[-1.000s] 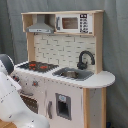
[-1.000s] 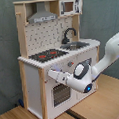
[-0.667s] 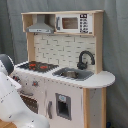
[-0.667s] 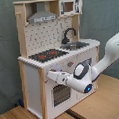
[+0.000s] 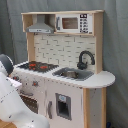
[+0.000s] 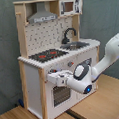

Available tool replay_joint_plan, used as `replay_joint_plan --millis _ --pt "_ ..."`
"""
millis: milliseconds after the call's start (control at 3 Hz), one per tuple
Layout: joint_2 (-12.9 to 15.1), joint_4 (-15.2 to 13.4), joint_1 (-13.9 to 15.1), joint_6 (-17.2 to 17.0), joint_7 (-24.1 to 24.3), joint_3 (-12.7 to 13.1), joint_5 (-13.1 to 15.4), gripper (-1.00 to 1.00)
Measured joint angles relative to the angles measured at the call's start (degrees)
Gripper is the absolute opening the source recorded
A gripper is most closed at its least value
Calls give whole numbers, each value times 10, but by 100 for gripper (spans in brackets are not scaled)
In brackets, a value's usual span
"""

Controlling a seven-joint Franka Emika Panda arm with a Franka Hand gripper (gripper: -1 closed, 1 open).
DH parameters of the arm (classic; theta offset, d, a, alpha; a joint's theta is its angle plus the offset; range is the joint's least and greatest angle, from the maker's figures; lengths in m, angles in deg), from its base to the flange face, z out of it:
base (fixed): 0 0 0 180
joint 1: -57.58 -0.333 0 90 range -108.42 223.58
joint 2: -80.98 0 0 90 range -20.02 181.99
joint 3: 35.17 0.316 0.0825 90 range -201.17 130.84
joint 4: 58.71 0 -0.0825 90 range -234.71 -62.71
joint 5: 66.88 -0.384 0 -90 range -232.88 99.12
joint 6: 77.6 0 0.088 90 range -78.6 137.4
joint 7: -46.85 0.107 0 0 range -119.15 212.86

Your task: Play with the kitchen

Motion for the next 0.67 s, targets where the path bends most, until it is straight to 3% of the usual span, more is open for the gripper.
replay_joint_plan --millis 667 --pt "-3 0 0 -7 -120 1 1 -100"
